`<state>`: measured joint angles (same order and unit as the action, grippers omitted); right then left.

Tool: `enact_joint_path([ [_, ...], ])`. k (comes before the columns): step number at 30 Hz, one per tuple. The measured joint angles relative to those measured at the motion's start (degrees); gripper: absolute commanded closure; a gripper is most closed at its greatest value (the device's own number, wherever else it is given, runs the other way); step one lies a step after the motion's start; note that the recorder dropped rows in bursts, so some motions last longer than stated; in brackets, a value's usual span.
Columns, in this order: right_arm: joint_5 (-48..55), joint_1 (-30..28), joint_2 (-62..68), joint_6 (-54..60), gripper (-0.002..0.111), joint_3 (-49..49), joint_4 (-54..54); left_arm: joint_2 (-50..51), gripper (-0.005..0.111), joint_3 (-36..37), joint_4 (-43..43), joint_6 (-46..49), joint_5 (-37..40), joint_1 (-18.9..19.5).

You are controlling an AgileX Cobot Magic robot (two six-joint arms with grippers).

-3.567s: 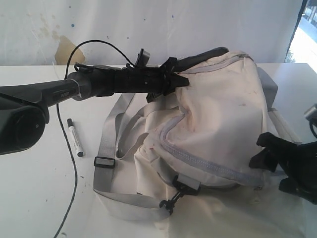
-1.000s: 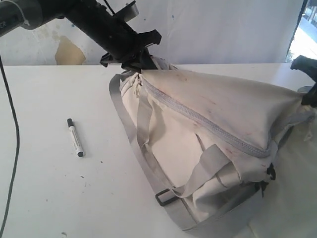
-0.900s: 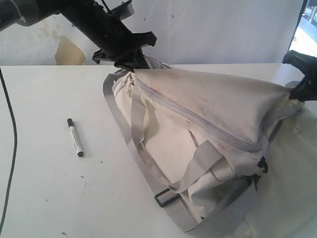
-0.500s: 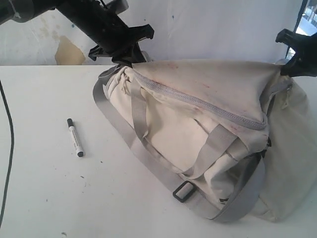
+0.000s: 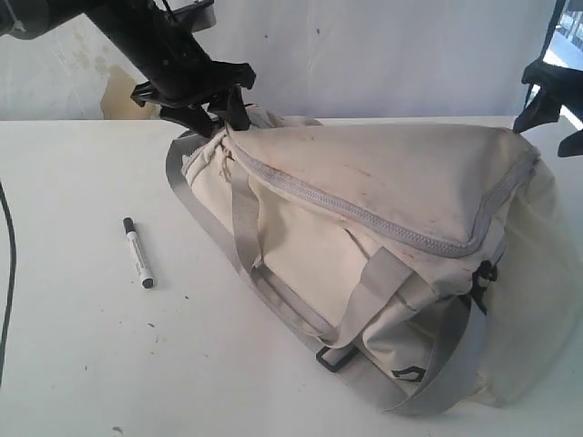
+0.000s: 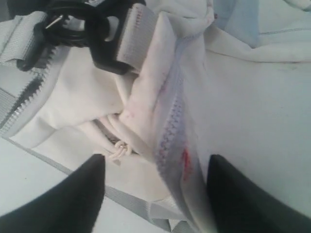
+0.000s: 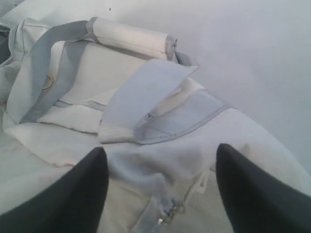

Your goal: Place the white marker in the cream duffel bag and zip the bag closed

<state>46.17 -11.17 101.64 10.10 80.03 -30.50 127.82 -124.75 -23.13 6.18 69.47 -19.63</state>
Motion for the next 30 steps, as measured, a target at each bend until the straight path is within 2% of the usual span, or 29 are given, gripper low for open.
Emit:
enact_joint_path([
  [2,1.09,-0.1,-0.97,0.0,0.047,0.0,0.0,0.0,0.024,0.0,0.32,0.93,0.14,0.15],
  [10,9.46,-0.1,-5.45,-3.42,0.047,0.14,0.12,0.0,0.025,0.0,0.58,2.36,-1.1,0.7],
  [13,12.29,-0.1,-6.74,-4.99,0.049,0.14,0.73,0.0,0.025,0.0,-0.39,1.66,-1.72,2.14],
  [18,15.93,-0.1,-9.05,-6.56,0.05,-0.05,1.25,0.0,0.025,0.0,-8.4,1.01,-4.04,6.07],
  [23,16.09,-0.1,-12.56,-7.74,0.05,-5.17,1.29,0.0,0.025,0.0,-12.63,2.18,-6.83,7.07],
  [30,11.81,-0.1,-16.56,-8.66,0.05,-15.18,1.0,2.6,0.025,0.0,-14.74,3.69,-6.83,7.07],
])
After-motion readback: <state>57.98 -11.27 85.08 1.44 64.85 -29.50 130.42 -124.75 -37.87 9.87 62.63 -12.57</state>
